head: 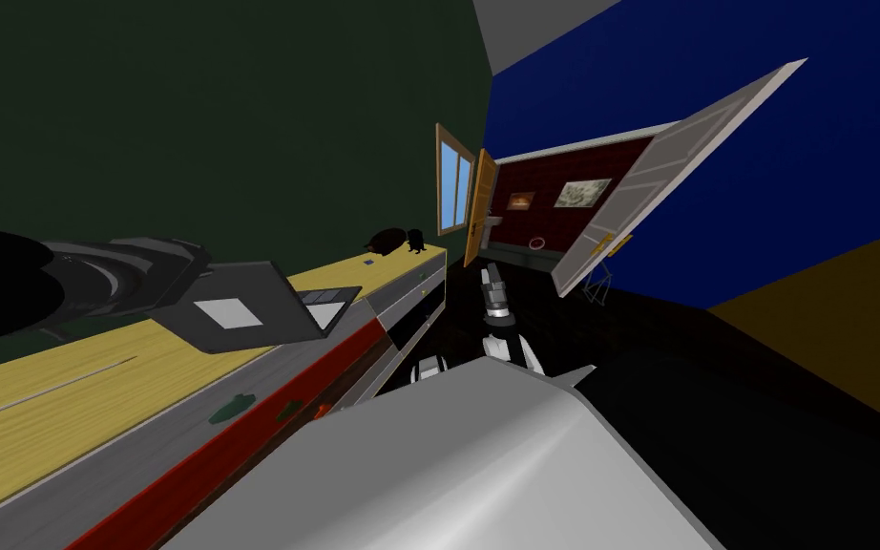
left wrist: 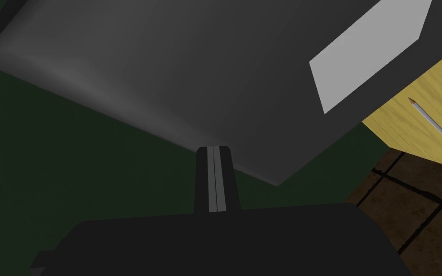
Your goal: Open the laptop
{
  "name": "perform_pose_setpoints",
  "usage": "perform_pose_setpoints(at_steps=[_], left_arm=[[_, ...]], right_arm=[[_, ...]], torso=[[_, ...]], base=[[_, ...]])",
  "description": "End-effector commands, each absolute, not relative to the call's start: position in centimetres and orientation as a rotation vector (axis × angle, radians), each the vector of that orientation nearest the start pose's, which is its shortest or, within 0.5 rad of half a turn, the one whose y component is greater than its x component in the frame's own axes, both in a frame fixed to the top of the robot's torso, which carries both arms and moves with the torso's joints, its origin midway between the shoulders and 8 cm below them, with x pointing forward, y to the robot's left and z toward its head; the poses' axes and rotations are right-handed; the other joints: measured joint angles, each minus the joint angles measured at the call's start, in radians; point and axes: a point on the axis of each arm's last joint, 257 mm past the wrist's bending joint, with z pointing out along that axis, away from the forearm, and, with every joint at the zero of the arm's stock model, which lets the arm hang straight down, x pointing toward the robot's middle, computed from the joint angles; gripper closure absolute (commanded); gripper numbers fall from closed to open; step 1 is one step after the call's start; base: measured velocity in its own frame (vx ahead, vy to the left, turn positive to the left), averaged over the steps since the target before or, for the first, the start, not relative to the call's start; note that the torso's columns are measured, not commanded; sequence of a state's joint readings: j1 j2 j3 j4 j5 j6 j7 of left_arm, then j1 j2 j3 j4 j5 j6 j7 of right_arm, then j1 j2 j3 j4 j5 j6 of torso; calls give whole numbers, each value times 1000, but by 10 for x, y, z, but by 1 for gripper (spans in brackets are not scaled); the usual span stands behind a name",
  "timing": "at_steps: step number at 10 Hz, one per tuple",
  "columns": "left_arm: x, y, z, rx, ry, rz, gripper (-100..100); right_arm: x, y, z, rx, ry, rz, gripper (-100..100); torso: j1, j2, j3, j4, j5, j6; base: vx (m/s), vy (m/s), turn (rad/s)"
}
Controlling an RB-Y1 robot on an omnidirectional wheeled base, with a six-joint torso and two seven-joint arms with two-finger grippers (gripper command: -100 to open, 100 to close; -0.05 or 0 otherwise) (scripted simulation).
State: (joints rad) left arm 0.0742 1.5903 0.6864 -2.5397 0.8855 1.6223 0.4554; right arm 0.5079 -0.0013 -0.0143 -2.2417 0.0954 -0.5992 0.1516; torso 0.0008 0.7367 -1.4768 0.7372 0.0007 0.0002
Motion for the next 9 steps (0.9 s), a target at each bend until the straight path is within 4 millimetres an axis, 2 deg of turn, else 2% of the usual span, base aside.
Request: perform_pose_setpoints(at_steps=[1, 9], left_arm=[[379, 421, 112, -1161, 1559, -209, -100], [377, 415, 115, -1245, 1609, -274, -100]], right_arm=[[335, -270, 22, 492, 666, 1100, 0], [335, -270, 22, 492, 666, 1100, 0]], torso=[[0, 0, 0, 0, 0, 0], [-2, 1, 0, 1, -1, 0]], base=[[-16, 25, -88], [-35, 65, -117]])
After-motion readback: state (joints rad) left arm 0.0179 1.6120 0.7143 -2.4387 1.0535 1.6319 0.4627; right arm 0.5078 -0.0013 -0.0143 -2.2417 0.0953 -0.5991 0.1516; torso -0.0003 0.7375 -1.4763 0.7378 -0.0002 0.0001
